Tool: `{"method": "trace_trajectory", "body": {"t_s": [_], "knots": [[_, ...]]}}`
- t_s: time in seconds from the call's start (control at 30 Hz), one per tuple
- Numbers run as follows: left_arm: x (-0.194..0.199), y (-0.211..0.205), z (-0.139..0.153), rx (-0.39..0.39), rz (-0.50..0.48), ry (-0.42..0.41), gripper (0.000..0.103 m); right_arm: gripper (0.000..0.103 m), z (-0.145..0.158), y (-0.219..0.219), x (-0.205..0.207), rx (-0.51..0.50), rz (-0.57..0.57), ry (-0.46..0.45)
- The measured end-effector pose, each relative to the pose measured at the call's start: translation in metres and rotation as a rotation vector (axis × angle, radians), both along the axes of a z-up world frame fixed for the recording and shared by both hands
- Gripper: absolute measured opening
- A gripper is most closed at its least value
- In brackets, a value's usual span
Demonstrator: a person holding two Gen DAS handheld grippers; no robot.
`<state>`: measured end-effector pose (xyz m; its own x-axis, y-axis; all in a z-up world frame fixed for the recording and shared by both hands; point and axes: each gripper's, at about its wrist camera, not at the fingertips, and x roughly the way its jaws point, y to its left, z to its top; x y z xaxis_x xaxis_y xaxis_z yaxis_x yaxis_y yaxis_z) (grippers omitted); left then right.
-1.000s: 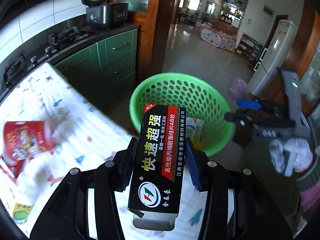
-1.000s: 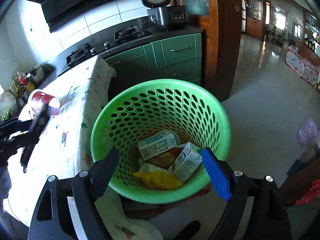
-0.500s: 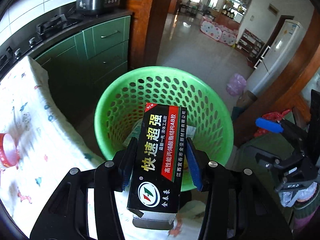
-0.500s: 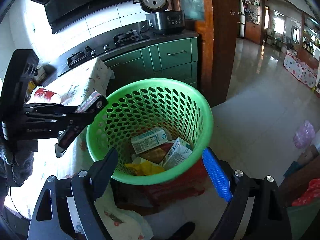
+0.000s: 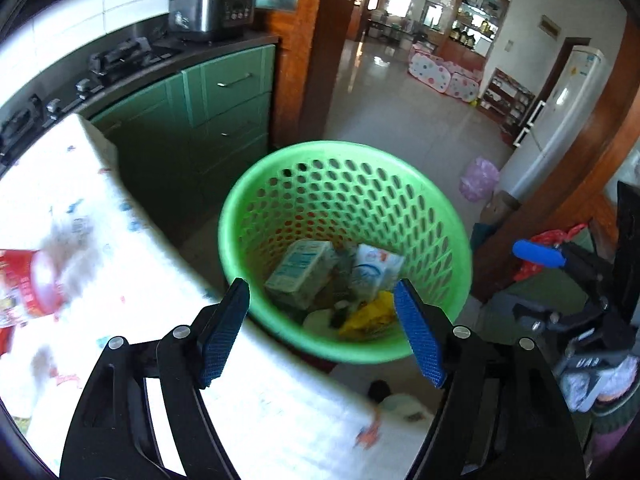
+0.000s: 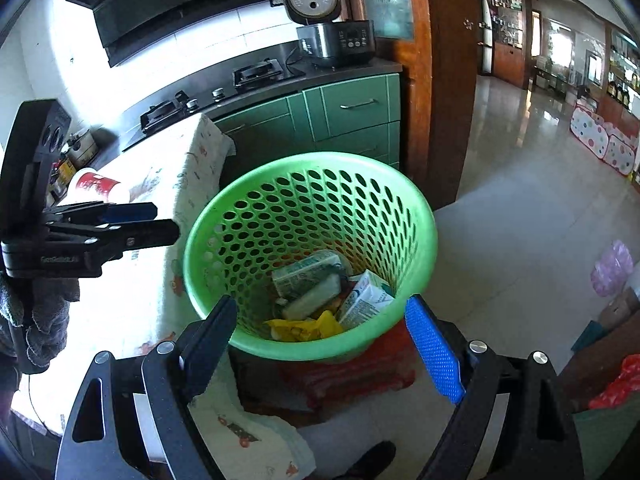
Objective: Collect trash
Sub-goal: 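Lower the black glue box into the basket and open the left gripper, then move both grippers back to the table toward the bottle and red cup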
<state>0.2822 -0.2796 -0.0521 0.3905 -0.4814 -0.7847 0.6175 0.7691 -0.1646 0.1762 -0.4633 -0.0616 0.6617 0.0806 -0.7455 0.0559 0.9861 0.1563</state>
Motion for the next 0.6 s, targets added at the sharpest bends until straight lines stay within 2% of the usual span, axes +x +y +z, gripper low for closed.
{"method": "trace_trajectory", "body": {"t_s": [0.43,0.6], "knots": [[-0.036,0.121,0.026,0.016,0.125,-0.072,0.074,0.084,0.025,0.07,-0.002,-0.011,0.111,-0.037],[-0.045,0.167,0.03,0.052,0.18,-0.106,0.074,0.085,0.033,0.103,0.002,-0.018,0.168,-0.048]]}}
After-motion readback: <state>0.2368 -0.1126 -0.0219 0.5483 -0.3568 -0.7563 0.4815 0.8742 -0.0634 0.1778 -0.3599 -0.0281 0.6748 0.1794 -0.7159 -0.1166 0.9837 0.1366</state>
